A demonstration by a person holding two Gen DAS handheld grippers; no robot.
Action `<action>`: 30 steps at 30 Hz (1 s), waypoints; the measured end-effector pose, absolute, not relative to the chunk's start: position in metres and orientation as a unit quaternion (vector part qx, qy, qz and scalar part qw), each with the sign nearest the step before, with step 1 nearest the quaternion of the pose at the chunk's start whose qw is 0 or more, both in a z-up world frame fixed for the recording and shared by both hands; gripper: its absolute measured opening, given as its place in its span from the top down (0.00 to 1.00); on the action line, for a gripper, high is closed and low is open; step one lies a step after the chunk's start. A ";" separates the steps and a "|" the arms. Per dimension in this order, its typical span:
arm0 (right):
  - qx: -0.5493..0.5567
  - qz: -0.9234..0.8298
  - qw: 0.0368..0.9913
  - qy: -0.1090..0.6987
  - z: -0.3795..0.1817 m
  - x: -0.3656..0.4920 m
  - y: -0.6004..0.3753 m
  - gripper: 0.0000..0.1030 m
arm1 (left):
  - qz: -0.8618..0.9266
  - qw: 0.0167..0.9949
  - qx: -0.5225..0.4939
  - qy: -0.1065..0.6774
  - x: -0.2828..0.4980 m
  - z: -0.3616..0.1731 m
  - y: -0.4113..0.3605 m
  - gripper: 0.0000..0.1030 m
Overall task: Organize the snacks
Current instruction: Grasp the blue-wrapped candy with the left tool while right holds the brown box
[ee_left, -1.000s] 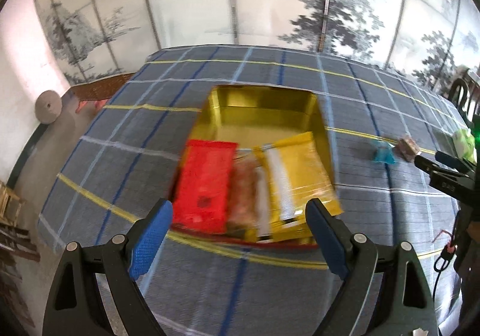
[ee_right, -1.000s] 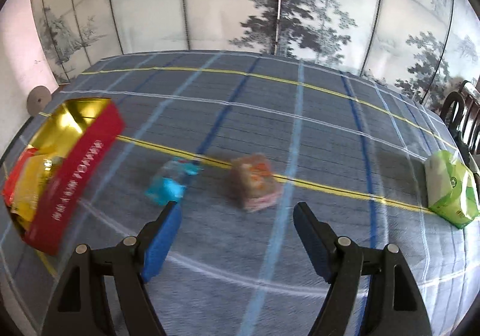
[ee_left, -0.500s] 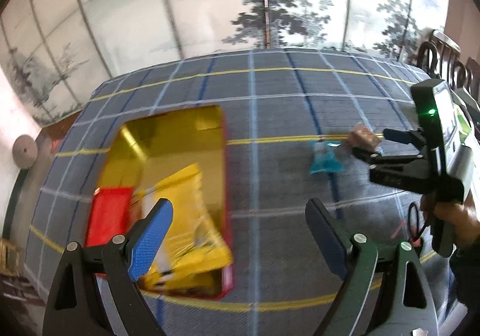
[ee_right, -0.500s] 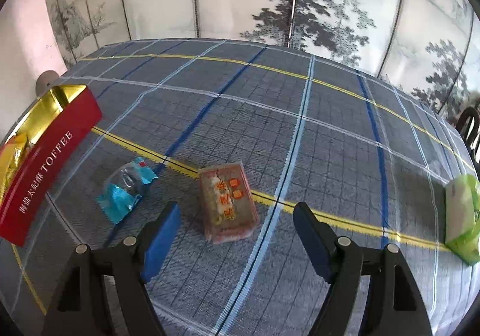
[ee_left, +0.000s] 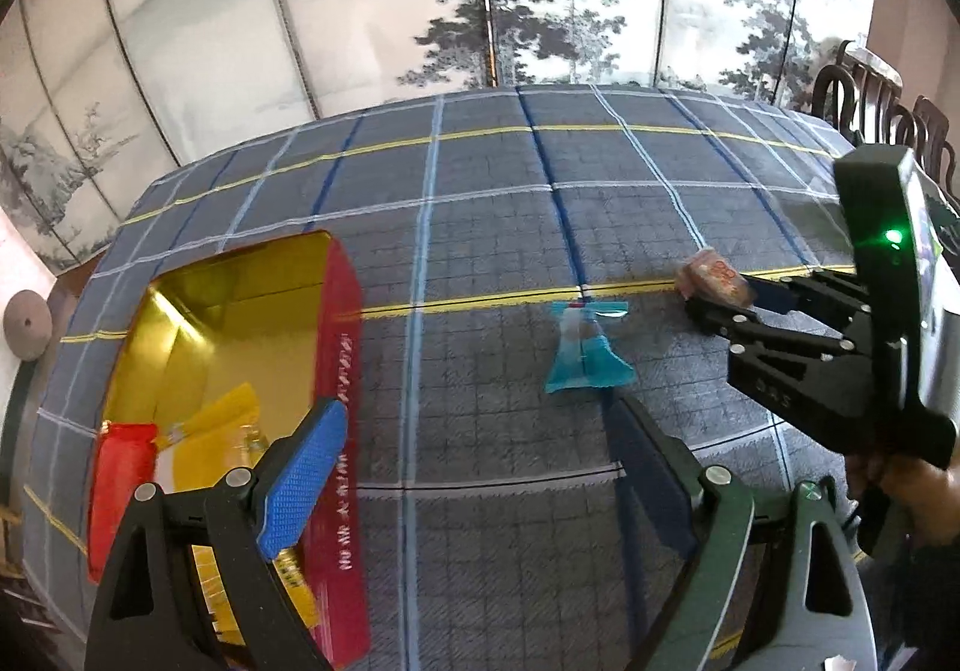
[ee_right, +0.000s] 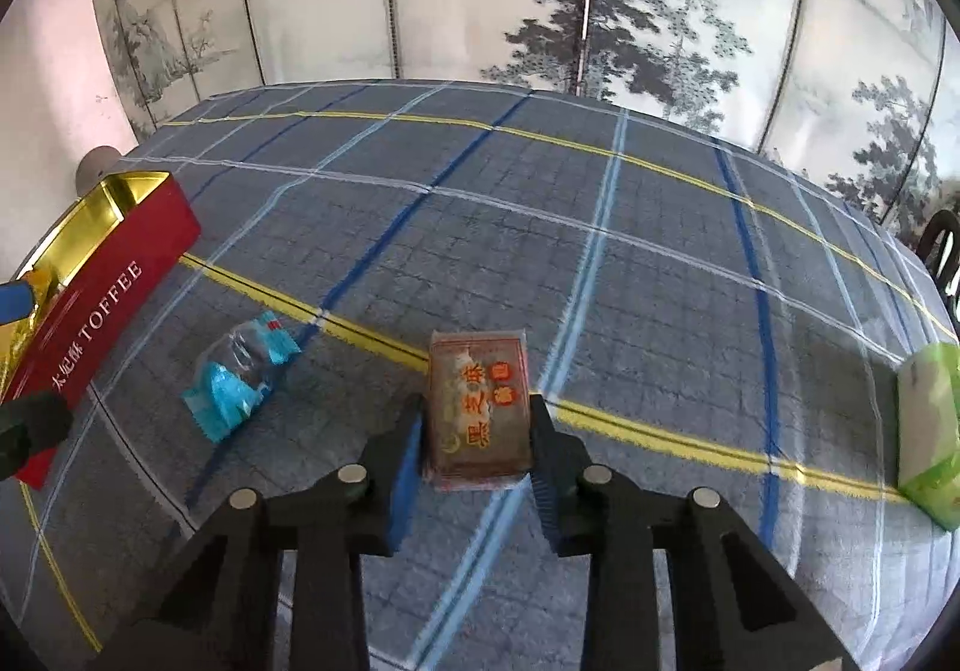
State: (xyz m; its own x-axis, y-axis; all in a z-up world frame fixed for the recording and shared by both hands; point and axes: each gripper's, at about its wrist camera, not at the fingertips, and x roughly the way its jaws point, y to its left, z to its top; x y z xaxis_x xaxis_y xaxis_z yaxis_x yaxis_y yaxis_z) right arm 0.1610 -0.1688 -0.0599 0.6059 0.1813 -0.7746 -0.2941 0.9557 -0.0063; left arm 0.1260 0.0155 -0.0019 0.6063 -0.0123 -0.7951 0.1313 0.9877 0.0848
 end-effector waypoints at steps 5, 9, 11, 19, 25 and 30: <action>-0.063 0.112 0.895 0.427 -0.060 0.146 -0.186 0.69 | -0.051 0.889 0.056 0.452 0.132 -0.010 0.010 0.16; -0.054 0.093 0.897 0.429 -0.060 0.133 -0.202 0.69 | -0.064 0.885 0.050 0.459 0.138 -0.016 0.003 0.17; -0.048 0.082 0.898 0.429 -0.060 0.127 -0.209 0.69 | -0.069 0.884 0.048 0.460 0.143 -0.018 -0.001 0.18; -0.041 0.059 0.902 0.426 -0.061 0.110 -0.223 0.69 | -0.078 0.881 0.041 0.465 0.156 -0.023 -0.012 0.26; -0.039 0.059 0.902 0.427 -0.061 0.110 -0.222 0.69 | -0.085 0.878 0.044 0.470 0.165 -0.028 -0.017 0.35; -0.034 0.061 0.902 0.427 -0.061 0.111 -0.223 0.69 | -0.088 0.872 0.038 0.481 0.175 -0.034 -0.019 0.49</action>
State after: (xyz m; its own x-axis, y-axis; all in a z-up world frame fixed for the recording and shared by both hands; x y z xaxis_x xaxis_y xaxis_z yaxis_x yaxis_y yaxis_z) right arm 0.1109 -0.2231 -0.0611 0.6284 0.0797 -0.7738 -0.1385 0.9903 -0.0105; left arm 0.1753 -0.0190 -0.0344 0.5227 -0.1169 -0.8445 0.1902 0.9816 -0.0182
